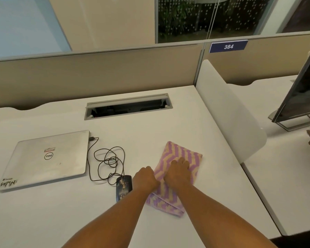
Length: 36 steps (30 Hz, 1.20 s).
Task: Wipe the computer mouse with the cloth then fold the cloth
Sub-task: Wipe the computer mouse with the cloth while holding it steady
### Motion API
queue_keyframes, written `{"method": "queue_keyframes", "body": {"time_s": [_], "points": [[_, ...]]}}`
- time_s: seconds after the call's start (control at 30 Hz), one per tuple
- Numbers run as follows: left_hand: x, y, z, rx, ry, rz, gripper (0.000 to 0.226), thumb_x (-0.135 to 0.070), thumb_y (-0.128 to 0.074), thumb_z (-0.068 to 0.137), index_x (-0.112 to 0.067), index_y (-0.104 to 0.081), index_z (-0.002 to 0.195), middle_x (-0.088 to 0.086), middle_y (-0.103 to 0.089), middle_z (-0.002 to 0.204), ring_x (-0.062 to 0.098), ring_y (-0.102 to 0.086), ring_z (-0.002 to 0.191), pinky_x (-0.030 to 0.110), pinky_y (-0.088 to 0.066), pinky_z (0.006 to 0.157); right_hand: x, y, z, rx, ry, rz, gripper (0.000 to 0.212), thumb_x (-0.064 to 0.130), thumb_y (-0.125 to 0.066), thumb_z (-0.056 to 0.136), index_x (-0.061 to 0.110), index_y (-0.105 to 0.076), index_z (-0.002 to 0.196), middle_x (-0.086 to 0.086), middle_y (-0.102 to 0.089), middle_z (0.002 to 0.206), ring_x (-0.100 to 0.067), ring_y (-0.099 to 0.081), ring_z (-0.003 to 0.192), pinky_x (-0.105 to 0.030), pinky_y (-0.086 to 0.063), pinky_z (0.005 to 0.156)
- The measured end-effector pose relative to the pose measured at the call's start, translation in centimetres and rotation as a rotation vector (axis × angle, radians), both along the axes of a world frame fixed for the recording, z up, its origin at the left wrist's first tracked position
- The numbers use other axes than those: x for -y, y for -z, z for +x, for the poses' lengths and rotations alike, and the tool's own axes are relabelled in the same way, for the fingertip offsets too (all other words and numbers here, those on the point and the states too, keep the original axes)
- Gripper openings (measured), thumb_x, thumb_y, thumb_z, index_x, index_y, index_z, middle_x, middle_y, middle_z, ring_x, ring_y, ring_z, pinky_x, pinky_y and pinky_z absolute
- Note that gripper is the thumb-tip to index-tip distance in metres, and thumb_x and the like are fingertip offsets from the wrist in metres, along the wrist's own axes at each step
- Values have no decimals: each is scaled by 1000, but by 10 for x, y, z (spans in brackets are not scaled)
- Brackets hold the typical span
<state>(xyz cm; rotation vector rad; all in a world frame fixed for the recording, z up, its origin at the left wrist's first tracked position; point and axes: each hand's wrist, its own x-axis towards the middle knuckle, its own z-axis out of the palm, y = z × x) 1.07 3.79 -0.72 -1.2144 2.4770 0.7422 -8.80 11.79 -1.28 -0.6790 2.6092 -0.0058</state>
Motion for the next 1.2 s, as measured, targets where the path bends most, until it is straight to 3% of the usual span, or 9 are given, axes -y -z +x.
{"method": "queue_keyframes", "body": {"time_s": [0.17,0.4,0.5,0.63,0.73,0.83,0.97,1.1,1.2], "points": [[2,-6,0,67,-13,13,25,-27,-68,80,-13,-69,100,4,-71,99,22,-68,93,31,-54,74,-6,3,-1,-39,-58,-58,53,37,-55,86,15,-41,133,-12,-42,139,-31,-39,128,-43,-39,102],[6,-14,2,-60,-127,106,33,-47,-66,84,-14,-68,89,1,-70,93,22,-65,85,29,-48,71,-19,5,-3,25,-339,-463,45,28,-53,87,17,-49,131,1,-52,137,-23,-42,128,-39,-42,102],[9,-19,5,-152,-231,215,34,-40,-76,78,-19,-52,66,0,-57,80,19,-54,74,27,-40,66,-20,2,0,101,-376,-489,55,35,-54,84,22,-46,137,4,-51,140,-19,-41,132,-37,-40,108],[13,-25,6,-296,-387,499,28,-26,-81,81,-11,-59,73,5,-56,74,19,-51,66,29,-44,65,-22,1,5,148,-441,-500,57,52,-51,82,25,-49,133,5,-56,133,-18,-47,125,-36,-44,102],[15,-29,12,-427,-558,689,17,-9,-77,83,-15,-64,92,9,-64,74,12,-50,53,21,-40,49,-24,3,6,165,-442,-547,49,49,-53,87,27,-50,131,5,-58,130,-17,-55,116,-30,-48,96],[18,-29,18,-554,-692,799,32,-11,-79,83,-14,-67,112,10,-69,77,17,-55,67,28,-45,67,-24,2,6,215,-448,-604,42,39,-52,89,26,-52,129,3,-61,124,-17,-59,109,-24,-49,92],[21,-30,23,-715,-816,854,32,-9,-75,87,-13,-65,117,17,-74,101,20,-68,86,33,-55,94,-20,-7,9,344,-369,-707,42,40,-49,90,28,-50,130,6,-66,119,-13,-63,106,-29,-54,91],[26,-32,29,-834,-874,856,28,-3,-71,89,-12,-62,114,18,-73,107,20,-72,95,24,-58,84,-13,-12,16,399,-333,-788,49,53,-54,88,31,-51,131,11,-63,125,-6,-61,110,-27,-53,95],[28,-36,36,-850,-892,837,29,1,-68,89,-7,-62,117,21,-71,109,21,-70,94,28,-58,89,-8,-10,20,308,-405,-762,40,35,-55,93,27,-55,132,8,-63,129,-10,-60,114,-27,-50,99]]}}
